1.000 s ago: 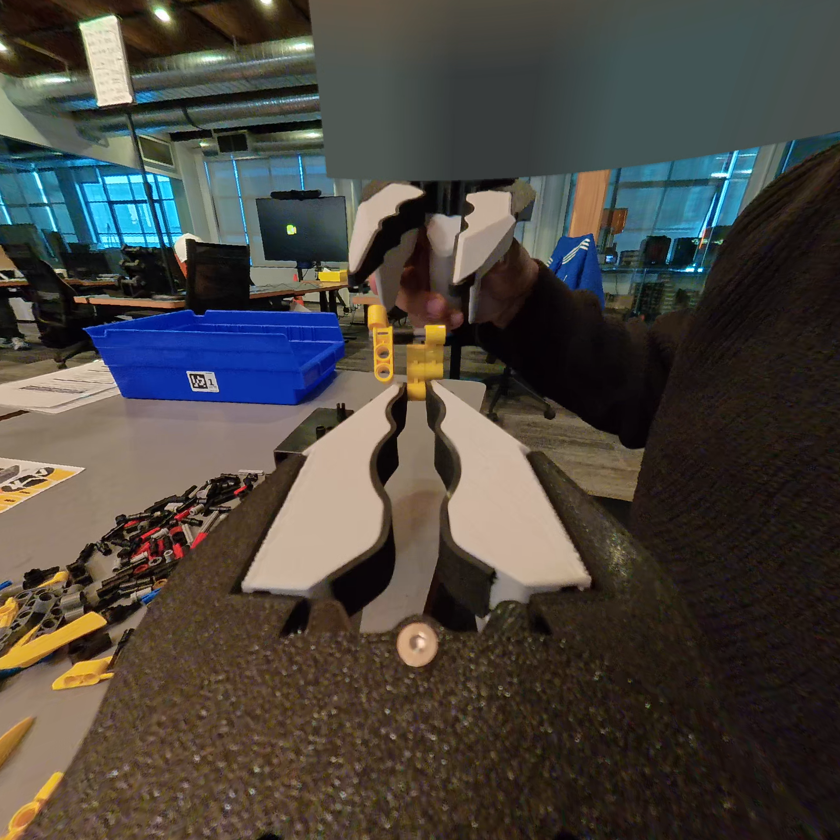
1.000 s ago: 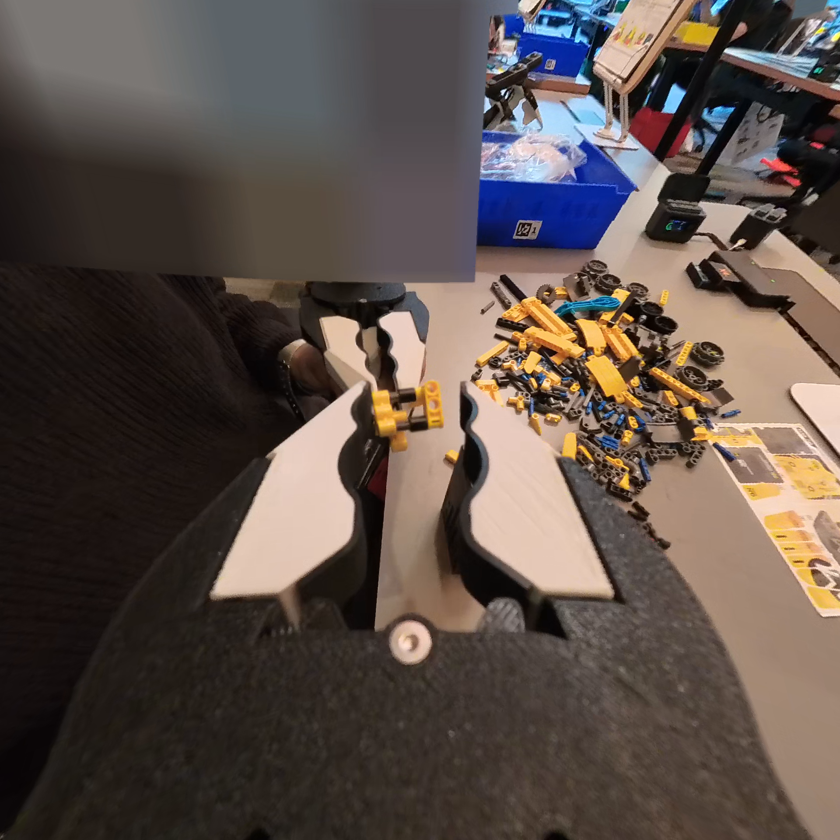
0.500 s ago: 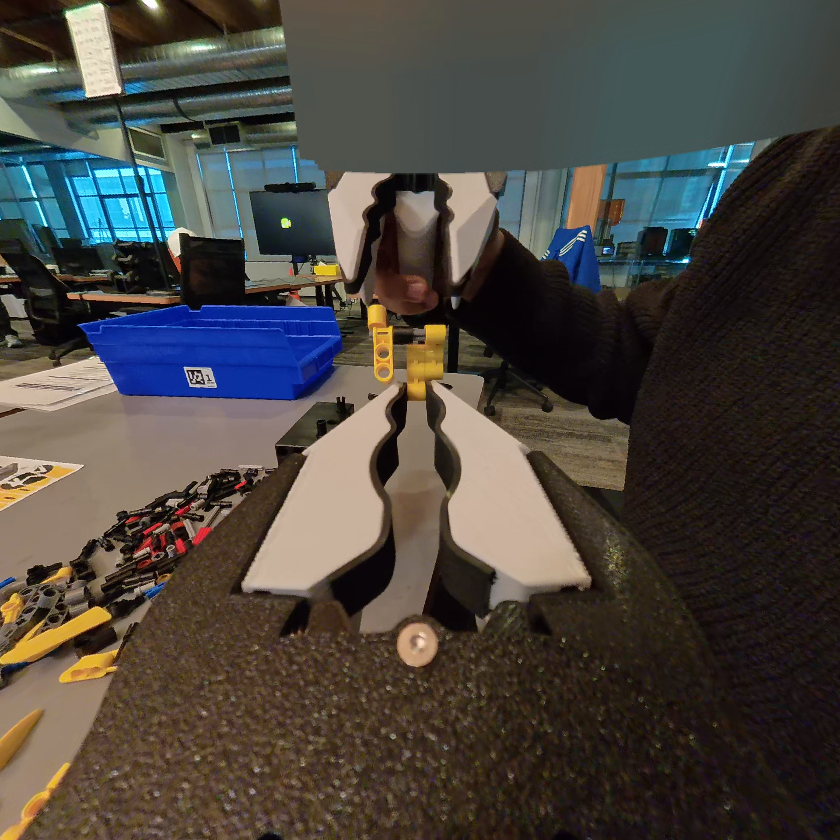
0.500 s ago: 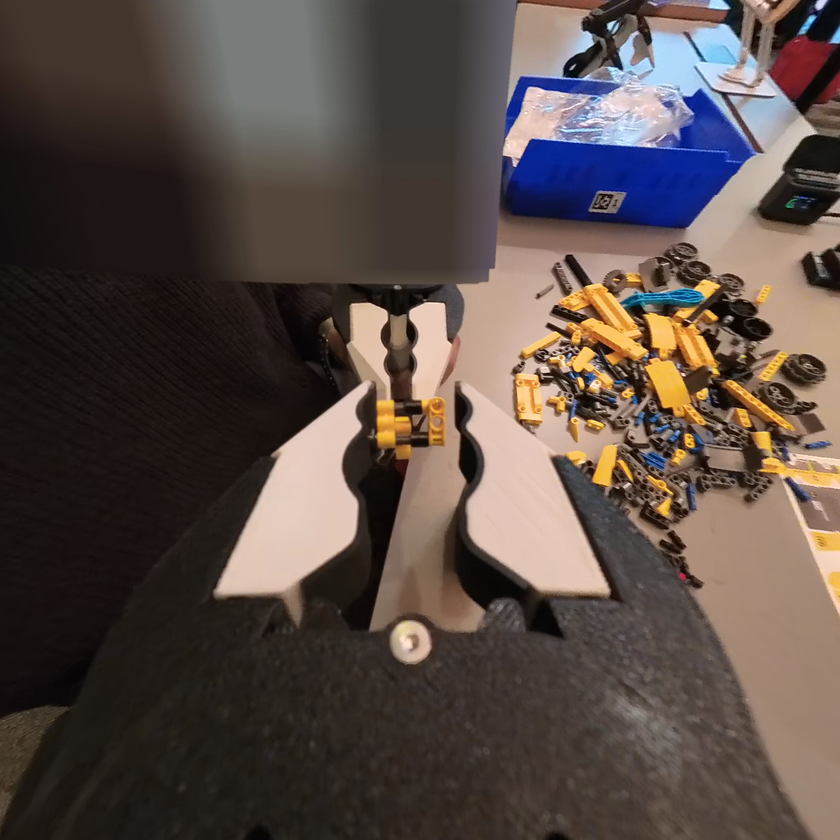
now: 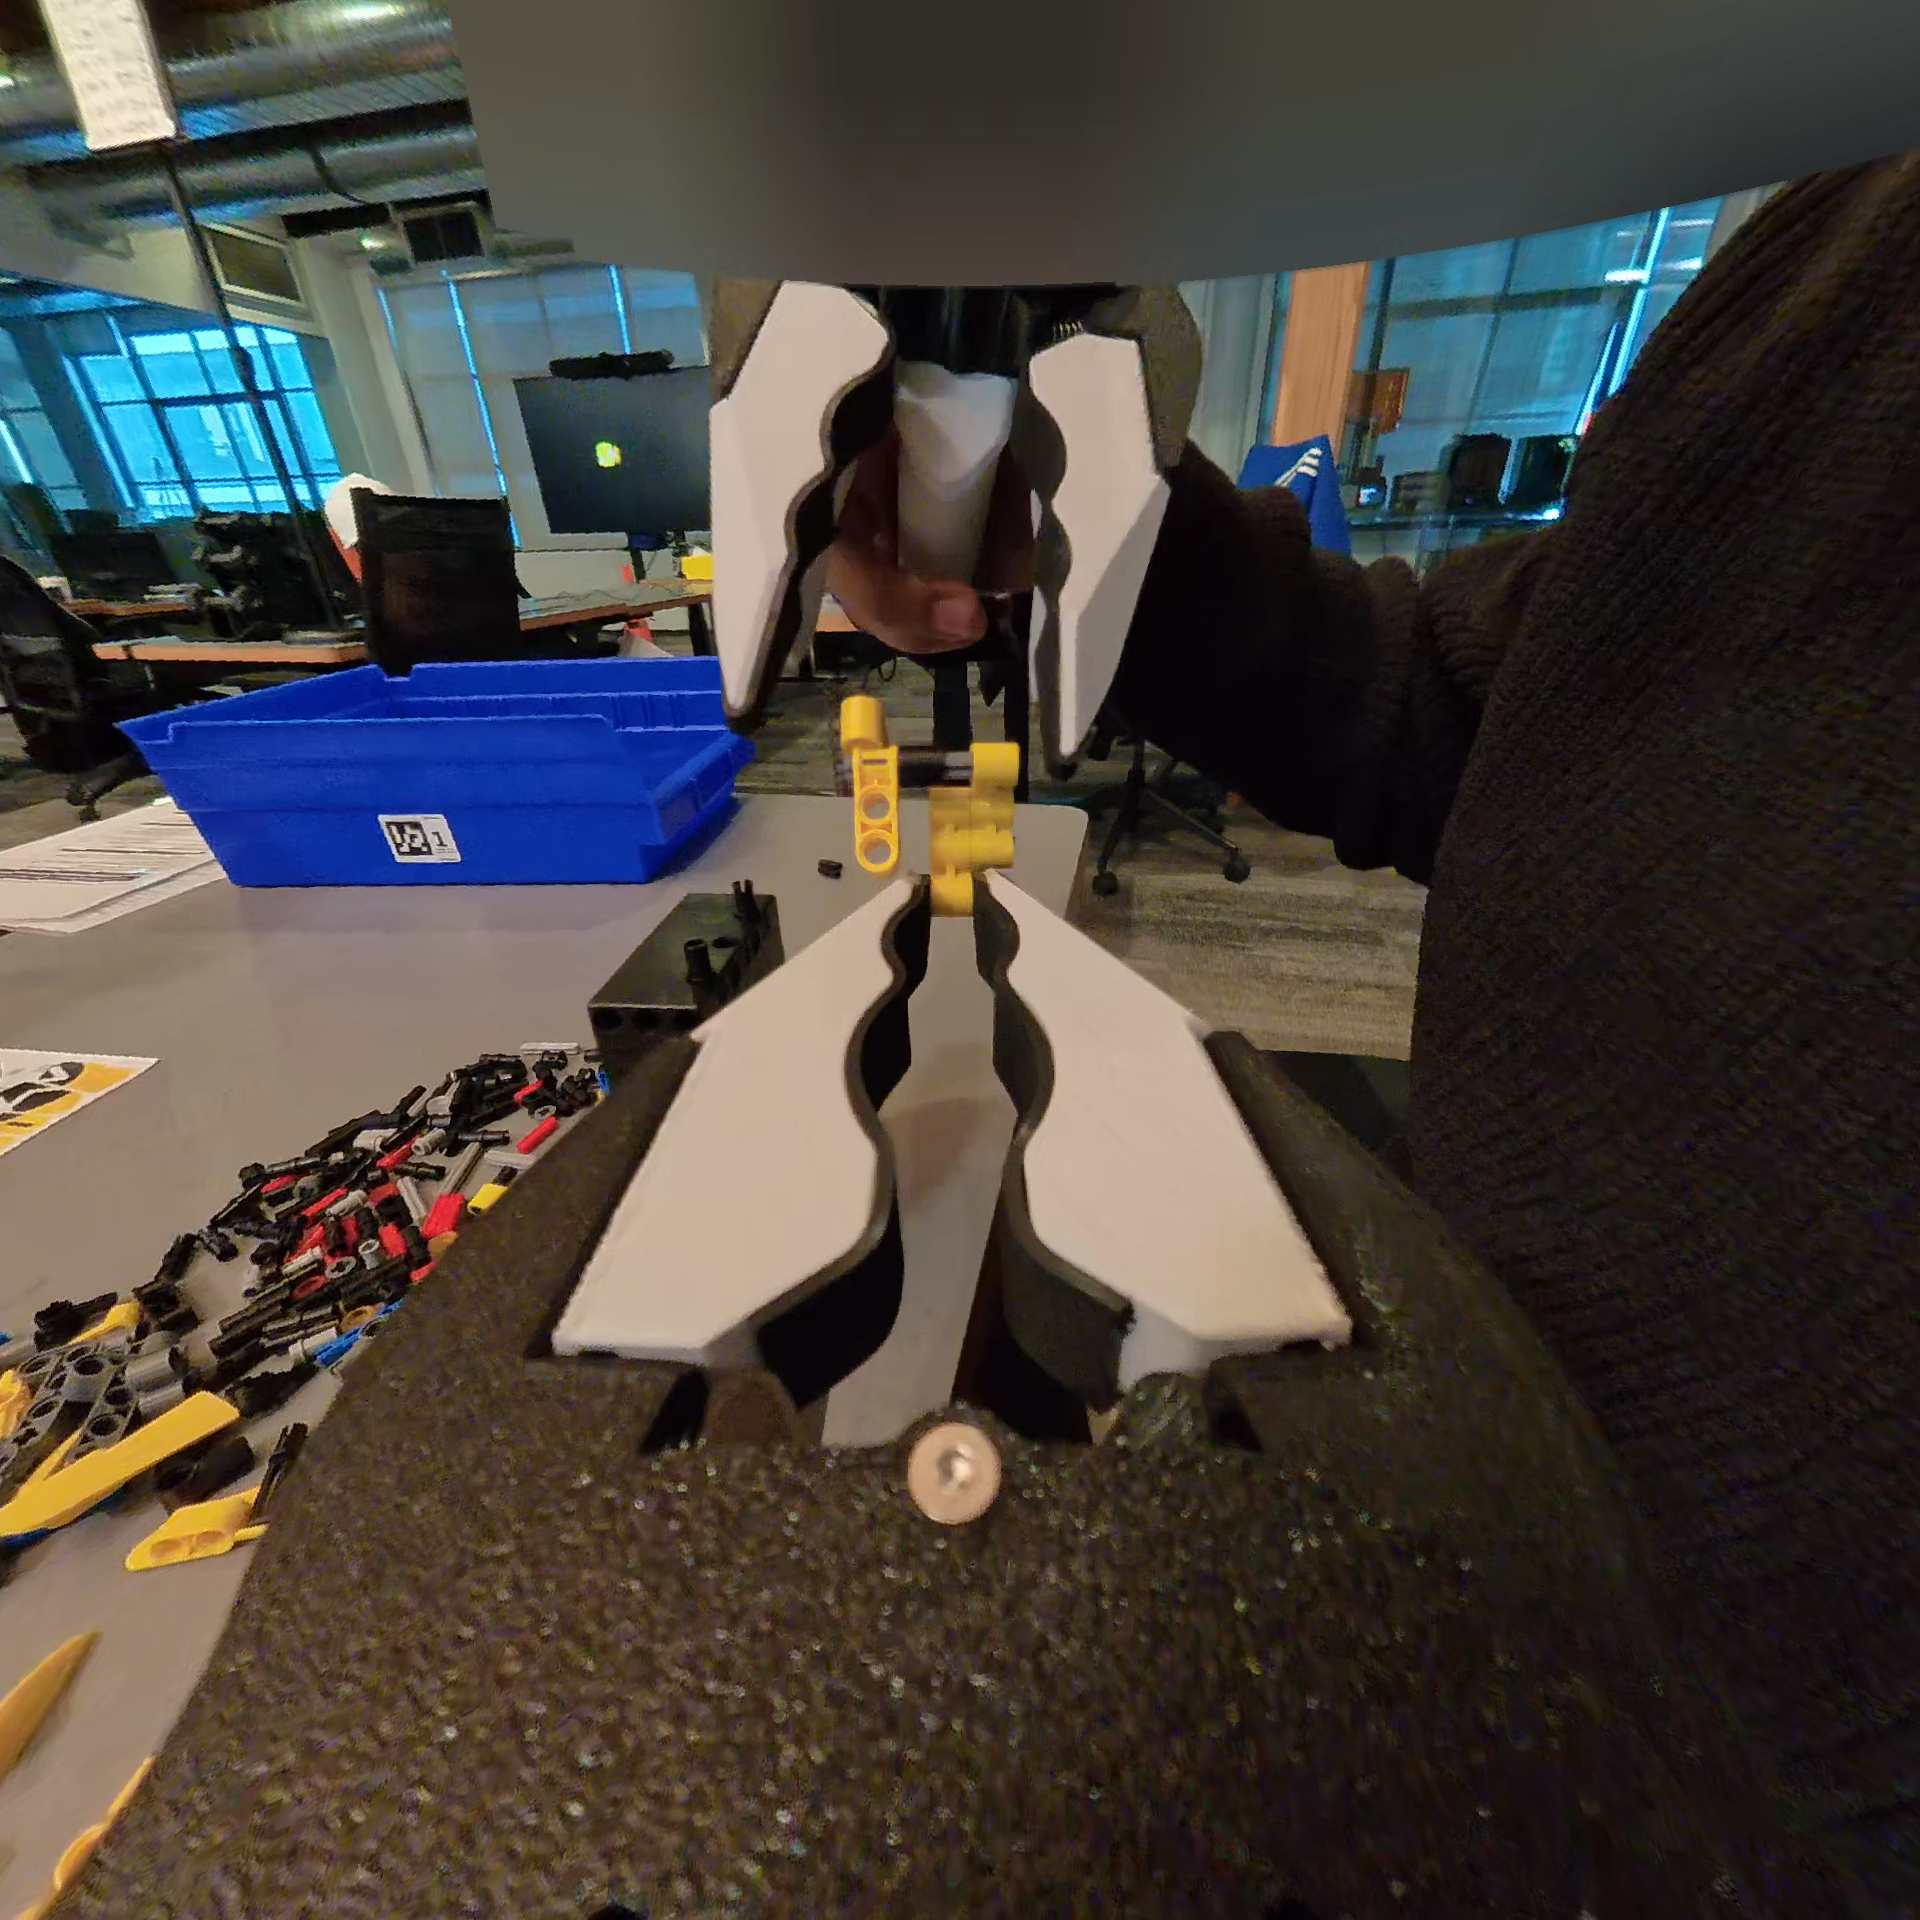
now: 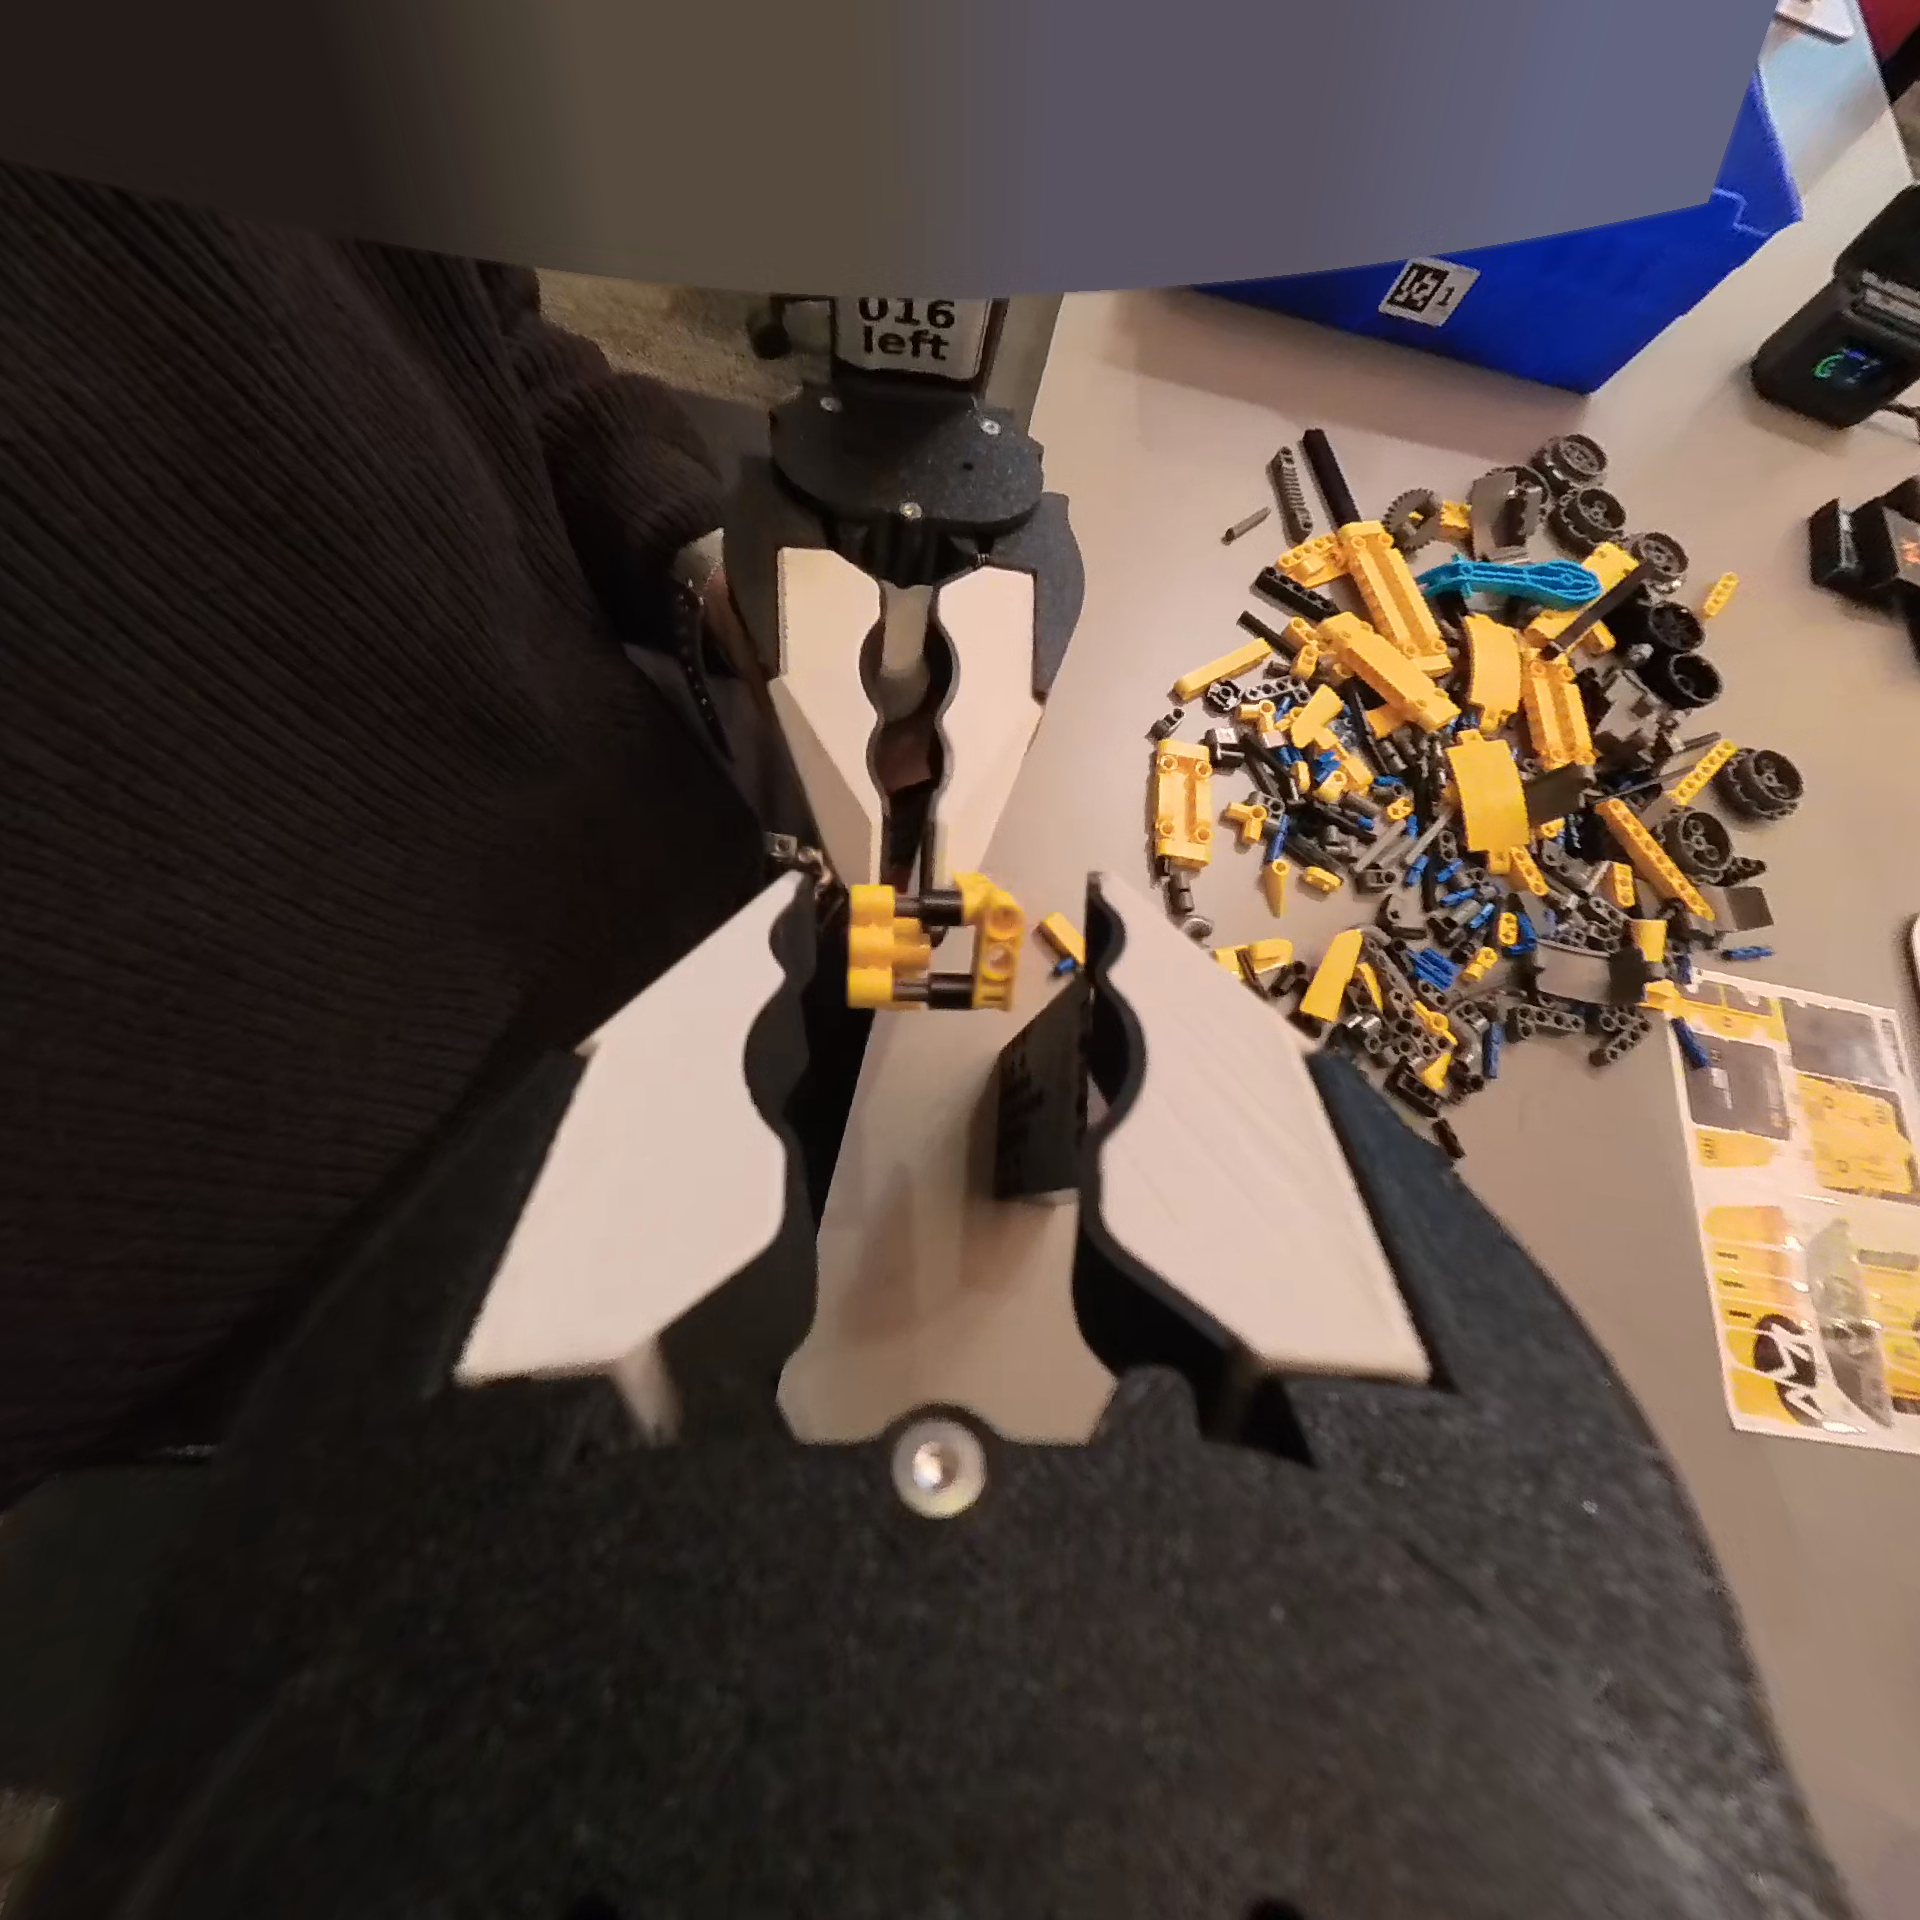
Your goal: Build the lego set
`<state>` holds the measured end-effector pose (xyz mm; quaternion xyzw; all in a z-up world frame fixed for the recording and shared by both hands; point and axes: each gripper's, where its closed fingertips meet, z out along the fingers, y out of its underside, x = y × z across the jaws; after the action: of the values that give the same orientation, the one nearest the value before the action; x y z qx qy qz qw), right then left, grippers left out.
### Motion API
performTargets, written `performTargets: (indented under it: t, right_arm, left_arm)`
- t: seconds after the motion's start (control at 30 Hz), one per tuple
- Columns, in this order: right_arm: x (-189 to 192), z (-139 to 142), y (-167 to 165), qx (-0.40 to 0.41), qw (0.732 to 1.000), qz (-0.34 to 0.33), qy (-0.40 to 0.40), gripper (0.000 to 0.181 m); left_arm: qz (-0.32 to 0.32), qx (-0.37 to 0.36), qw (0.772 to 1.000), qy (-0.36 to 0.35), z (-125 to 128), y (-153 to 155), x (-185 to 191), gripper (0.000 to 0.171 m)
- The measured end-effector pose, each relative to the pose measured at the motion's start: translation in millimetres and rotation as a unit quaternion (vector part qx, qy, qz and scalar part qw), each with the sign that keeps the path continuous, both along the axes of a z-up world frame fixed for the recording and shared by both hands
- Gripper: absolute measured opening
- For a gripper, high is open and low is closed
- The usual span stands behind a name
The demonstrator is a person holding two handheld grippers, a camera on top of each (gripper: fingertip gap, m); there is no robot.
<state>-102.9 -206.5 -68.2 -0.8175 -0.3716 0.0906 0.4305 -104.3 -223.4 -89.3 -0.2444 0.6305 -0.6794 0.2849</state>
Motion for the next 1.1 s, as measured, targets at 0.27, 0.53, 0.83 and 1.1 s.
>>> performTargets:
  t: [0.27, 0.53, 0.83, 1.1]
  right_arm:
    - [4, -3, -4, 0.012, 0.999, -0.033, -0.008, 0.051]
    - [3, -1, -12, 0.013, 0.999, -0.032, -0.004, 0.051]
    - [6, 0, -15, 0.029, 0.998, -0.042, 0.043, 0.047]
    - [6, 13, -11, 0.064, 0.994, -0.05, 0.073, 0.041]
  left_arm:
    - [-0.004, 0.007, 1.0, -0.001, 0, -4, -1, 0.007]
    - [-0.012, 0.0, 1.0, -0.002, 1, -6, -2, 0.007]
    - [-0.028, -0.035, 0.999, -0.016, 10, -3, -8, 0.007]
    - [-0.017, -0.018, 1.0, -0.005, 3, -2, -3, 0.007]
